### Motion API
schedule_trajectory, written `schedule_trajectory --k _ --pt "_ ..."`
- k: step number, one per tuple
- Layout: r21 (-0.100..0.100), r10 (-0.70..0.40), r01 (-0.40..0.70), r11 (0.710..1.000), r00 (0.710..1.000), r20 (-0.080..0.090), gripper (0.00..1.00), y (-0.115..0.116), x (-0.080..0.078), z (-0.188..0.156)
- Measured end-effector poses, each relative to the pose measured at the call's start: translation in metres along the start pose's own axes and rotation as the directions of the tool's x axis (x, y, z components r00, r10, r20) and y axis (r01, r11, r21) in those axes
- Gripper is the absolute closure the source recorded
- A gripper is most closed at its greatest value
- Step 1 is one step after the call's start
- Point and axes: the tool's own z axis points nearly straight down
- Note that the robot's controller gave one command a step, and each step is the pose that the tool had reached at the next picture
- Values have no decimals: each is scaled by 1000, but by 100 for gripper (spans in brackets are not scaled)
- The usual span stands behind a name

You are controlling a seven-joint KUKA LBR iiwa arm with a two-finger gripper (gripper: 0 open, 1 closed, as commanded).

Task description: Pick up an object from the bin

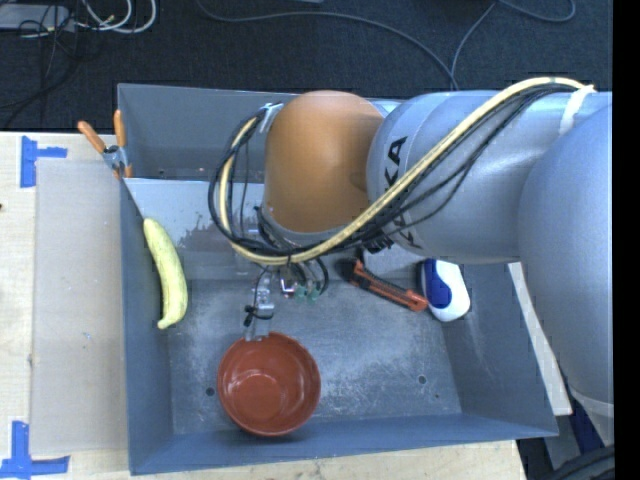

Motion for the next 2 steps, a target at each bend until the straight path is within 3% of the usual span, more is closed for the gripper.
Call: schedule_trajectory --k 1,2 --pt "-1 4 -4 1000 1000 7 0 -1 -2 -4" --pt "0 -232 232 973 973 14 0 -5 24 39"
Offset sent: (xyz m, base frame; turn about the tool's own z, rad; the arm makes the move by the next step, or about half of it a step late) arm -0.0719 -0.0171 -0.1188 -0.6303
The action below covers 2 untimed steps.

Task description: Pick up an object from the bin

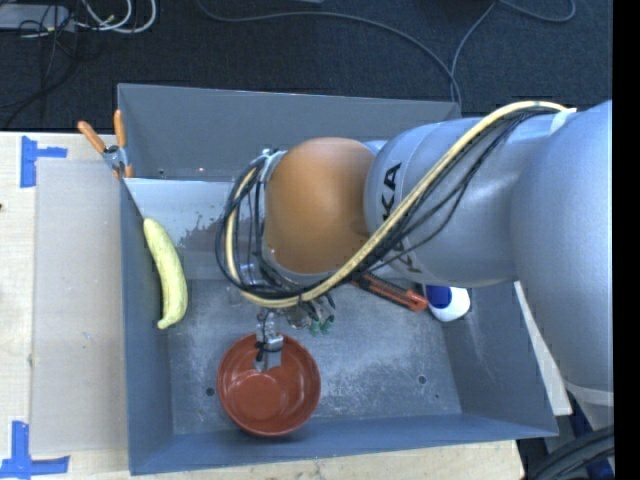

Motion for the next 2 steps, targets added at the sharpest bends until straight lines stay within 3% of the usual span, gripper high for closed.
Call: schedule_trajectory --k 1,2 --pt "-3 -315 315 949 949 -10 0 13 54 33" --pt "-5 -619 619 786 786 -7 0 35 59 34"
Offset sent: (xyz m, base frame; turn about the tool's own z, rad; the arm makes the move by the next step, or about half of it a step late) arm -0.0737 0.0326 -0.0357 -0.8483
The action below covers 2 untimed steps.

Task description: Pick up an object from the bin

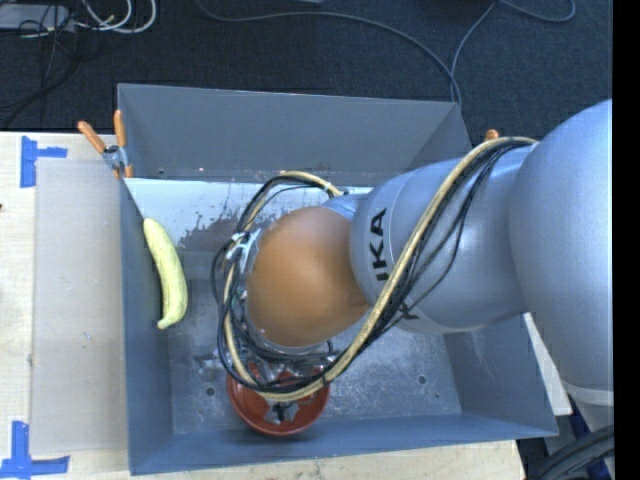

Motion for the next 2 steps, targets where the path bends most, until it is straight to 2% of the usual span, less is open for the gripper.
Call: schedule_trajectory --k 1,2 --pt "11 -151 151 988 988 11 0 -7 26 44" --pt "12 -575 575 818 818 8 100 -2 -3 43"
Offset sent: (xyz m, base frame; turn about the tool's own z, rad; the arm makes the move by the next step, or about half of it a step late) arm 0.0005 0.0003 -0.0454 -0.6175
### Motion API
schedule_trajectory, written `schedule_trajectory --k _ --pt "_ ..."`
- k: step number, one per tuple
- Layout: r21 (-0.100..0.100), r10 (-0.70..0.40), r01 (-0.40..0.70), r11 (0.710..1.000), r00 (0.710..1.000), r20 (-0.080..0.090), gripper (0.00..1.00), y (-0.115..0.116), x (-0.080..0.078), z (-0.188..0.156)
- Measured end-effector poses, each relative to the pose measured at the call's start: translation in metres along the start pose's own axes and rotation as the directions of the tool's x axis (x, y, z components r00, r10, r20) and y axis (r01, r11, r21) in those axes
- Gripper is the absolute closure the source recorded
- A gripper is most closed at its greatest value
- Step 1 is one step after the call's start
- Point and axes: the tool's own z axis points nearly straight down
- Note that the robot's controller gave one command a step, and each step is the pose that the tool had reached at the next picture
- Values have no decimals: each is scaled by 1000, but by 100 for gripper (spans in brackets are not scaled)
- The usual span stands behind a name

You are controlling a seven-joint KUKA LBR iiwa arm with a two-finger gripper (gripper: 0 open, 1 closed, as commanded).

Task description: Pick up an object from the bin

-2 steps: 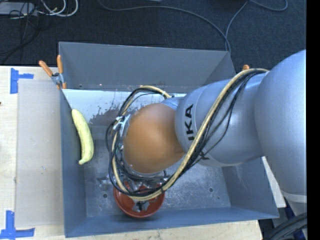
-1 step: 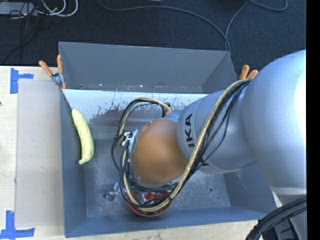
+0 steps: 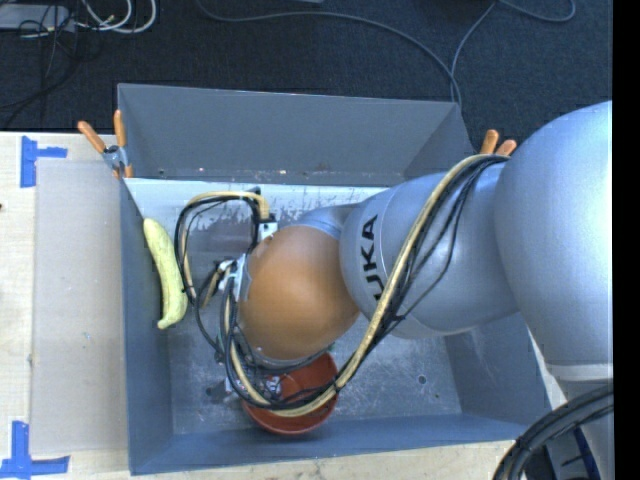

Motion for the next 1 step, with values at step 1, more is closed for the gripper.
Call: schedule_trajectory --k 1 --pt "0 1 -1 1000 1000 0 100 0 0 0"
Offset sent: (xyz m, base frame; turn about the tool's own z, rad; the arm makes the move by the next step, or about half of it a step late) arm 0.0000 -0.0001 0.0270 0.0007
